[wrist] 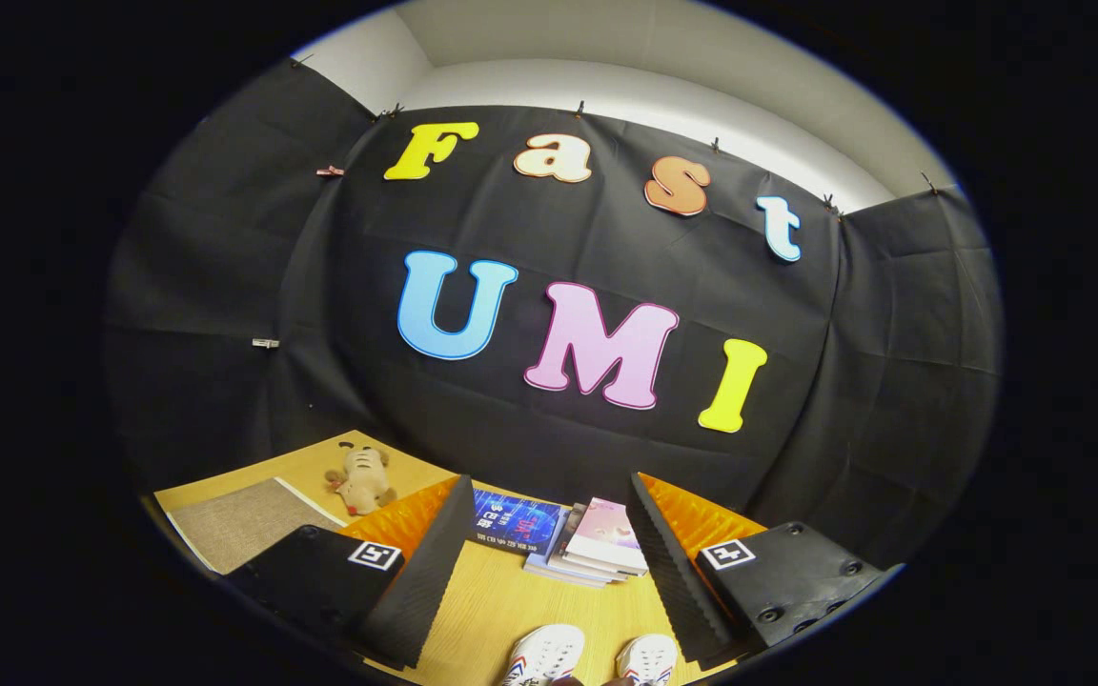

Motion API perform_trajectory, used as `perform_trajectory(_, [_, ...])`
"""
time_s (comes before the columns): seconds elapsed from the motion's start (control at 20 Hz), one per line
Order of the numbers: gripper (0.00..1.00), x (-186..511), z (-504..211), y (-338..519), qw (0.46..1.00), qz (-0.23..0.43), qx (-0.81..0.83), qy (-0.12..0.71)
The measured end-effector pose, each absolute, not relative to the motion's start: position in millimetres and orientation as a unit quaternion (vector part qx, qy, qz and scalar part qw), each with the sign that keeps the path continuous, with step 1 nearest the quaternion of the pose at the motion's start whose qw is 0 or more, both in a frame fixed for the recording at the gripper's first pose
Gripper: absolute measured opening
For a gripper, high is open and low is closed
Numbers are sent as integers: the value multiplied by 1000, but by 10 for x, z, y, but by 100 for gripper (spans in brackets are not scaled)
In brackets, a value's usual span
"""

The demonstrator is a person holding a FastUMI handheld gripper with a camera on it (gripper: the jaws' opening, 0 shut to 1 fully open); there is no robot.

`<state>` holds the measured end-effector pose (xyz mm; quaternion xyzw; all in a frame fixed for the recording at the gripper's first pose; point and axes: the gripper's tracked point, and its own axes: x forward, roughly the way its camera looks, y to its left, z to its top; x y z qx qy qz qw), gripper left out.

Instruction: Open the storage box then place both shoes into the box .Put the left shoe in first, then the right shoe, with the right side of both shoes facing outward in a uniform manner.

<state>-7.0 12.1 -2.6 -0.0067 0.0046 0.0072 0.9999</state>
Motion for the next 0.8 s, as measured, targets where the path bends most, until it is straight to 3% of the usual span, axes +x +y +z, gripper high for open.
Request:
perform_trajectory(0.55, [98,-122,-36,308,1000,28,-4,3])
perform_trajectory(0.8, [98,-86,-128,577,996,82,26,16])
